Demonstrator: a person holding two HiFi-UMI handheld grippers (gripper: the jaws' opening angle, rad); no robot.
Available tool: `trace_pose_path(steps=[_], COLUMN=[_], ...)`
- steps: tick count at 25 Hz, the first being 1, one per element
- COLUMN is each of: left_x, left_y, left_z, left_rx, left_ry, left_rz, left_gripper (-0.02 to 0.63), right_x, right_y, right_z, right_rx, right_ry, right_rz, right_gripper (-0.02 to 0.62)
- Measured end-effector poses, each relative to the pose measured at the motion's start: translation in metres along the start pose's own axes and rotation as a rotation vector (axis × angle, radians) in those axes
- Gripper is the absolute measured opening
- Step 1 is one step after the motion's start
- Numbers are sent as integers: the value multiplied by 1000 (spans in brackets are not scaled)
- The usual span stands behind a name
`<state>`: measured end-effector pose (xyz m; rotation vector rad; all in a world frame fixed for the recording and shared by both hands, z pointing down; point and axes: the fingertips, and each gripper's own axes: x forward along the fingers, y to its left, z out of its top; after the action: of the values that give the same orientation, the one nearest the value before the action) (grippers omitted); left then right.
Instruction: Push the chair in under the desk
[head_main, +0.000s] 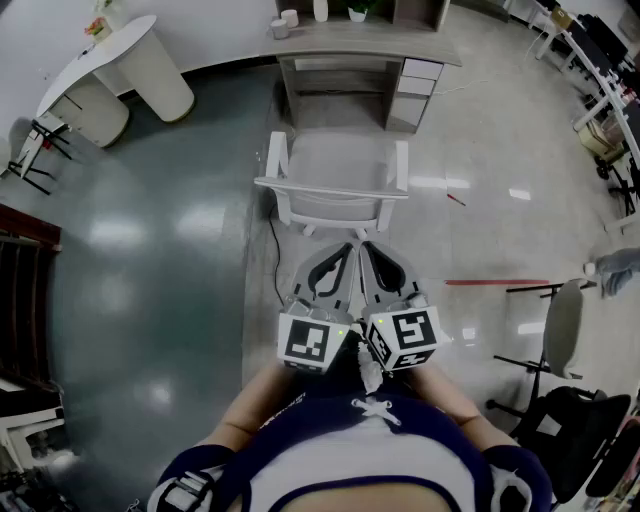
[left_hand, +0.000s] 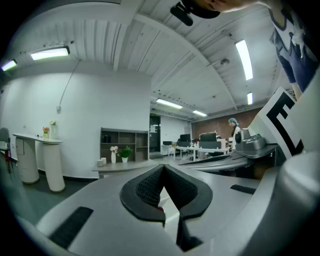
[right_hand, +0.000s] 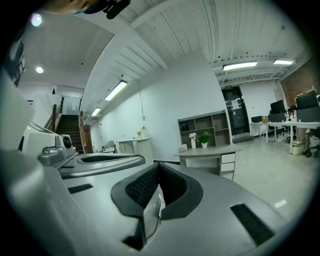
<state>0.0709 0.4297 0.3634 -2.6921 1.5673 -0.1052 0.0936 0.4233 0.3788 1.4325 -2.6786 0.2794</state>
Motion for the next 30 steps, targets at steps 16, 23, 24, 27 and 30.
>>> trace_pose_path(steps=[16, 23, 24, 27, 30], left_x=[8, 7, 7, 12, 18], left_y=[53, 81, 84, 91, 95], left_z=[-33, -57, -59, -63, -66], left_rx=[72, 112, 117, 124, 133], left_ry=[81, 162, 166, 175, 183], left_rz=[-38, -95, -97, -108, -114], left_gripper=[9, 9, 9, 9, 11], right_x=[45, 69, 72, 78, 85], right_y=[1, 6, 7, 7, 9], right_z=[-25, -42, -44, -48, -54], right_rx=[-100, -222, -233, -255, -266], right_ry=[79, 148, 156, 178, 207], right_rz=[-24, -38, -40, -43, -27], right_gripper=[11, 12, 12, 12, 12])
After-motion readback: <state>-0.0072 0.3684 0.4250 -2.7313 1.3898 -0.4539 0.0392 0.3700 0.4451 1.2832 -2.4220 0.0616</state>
